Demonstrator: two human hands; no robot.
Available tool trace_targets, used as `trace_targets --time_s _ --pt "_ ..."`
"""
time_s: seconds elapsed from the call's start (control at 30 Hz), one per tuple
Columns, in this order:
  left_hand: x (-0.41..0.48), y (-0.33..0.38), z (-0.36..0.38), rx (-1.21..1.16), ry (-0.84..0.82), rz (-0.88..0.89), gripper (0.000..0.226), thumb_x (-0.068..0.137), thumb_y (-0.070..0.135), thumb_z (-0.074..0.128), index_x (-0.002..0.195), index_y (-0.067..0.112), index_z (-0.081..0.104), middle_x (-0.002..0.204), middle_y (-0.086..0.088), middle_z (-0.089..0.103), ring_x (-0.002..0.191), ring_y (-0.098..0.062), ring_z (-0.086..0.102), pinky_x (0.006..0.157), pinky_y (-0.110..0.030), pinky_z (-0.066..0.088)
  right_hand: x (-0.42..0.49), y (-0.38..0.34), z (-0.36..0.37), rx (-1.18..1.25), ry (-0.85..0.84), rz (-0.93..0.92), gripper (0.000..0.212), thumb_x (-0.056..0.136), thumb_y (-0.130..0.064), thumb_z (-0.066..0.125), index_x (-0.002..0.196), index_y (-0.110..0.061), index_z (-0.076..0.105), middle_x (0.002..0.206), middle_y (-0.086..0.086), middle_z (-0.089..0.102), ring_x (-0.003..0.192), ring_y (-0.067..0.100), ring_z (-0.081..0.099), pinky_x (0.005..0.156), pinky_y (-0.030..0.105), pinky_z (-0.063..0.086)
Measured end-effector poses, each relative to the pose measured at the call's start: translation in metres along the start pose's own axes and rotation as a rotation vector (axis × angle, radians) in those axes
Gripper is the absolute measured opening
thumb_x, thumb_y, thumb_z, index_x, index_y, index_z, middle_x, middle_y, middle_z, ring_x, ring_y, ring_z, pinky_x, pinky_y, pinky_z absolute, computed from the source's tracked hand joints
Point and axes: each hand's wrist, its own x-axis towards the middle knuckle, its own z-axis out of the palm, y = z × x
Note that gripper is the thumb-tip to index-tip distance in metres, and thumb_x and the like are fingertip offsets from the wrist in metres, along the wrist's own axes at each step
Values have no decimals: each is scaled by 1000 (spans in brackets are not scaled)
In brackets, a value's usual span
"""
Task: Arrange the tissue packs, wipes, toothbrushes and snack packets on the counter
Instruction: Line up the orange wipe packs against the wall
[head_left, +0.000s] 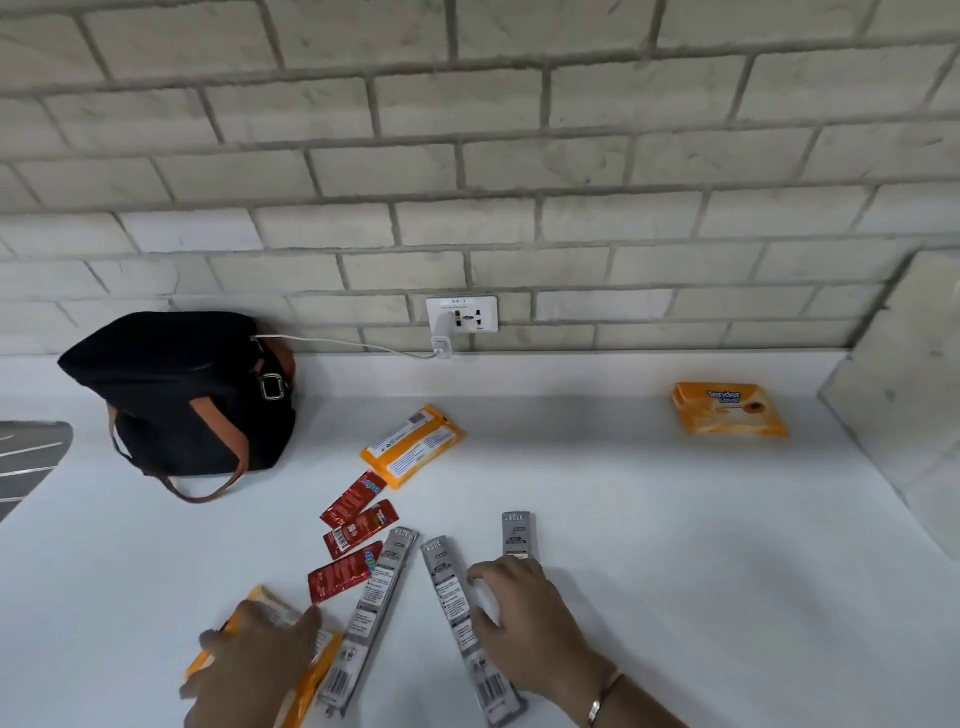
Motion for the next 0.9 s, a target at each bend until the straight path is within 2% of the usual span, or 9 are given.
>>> trace_targets --time_s 0.13,0.23,0.5,0.63,0.7,0.77,0.8,0.87,0.9 --pt "-7 0 -4 83 36 5 88 68 77 64 137 27 42 133 -13 39 135 -48 37 108 -56 42 -1 -6 3 -19 -8 14 41 95 -39 48 135 -29 54 131 -6 55 130 21 40 107 39 41" --pt "-12 2 -9 78 50 68 81 63 66 72 128 24 47 113 -10 38 123 -44 43 97 -50 48 0 -10 4 -32 -11 14 41 94 -40 48 133 -30 55 129 -5 55 128 21 41 107 39 41" --pt "-16 1 -27 -22 47 178 94 64 60 82 143 23 47 131 -16 48 128 -43 47 106 -55 43 -3 -17 -4 -9 22 16 42 97 -38 49 138 -29 51 133 -7 53 130 18 38 107 36 40" --pt "-35 10 -47 -375 33 397 84 62 54 75 137 23 56 128 -16 61 109 -37 60 97 -54 53 -5 -20 -13 42 55 9 45 98 -37 49 143 -27 50 137 -8 52 134 15 35 110 32 38" --pt "-56 22 -56 -645 -75 511 55 79 39 78 130 26 59 129 -11 65 101 -33 65 88 -50 56 -5 -25 -19 92 67 8 45 100 -36 50 143 -26 50 138 -8 52 134 13 36 111 28 37" --pt "-80 41 -59 -936 -323 532 19 96 25 63 115 23 63 114 -11 70 95 -33 67 80 -46 55 -6 -31 -27 162 78 9 42 102 -40 49 142 -27 52 135 -9 55 130 9 40 109 26 39" --pt "-90 50 -57 -1073 -470 502 15 94 28 61 106 18 64 103 -12 71 92 -35 66 80 -45 54 -6 -34 -30 225 70 29 40 103 -43 48 140 -28 53 131 -10 57 126 6 45 107 26 42" --pt "-107 64 -51 -1279 -718 391 41 74 39 70 99 6 64 94 -21 67 90 -39 64 84 -48 53 -7 -41 -37 420 54 107 40 103 -48 49 138 -30 55 119 -13 61 111 0 55 98 24 48" --pt "-116 72 -46 -1340 -813 334 53 70 38 70 108 1 65 100 -26 65 93 -41 64 92 -52 52 -7 -43 -42 542 60 160 40 103 -49 51 138 -30 55 115 -14 62 104 -1 59 91 20 50"
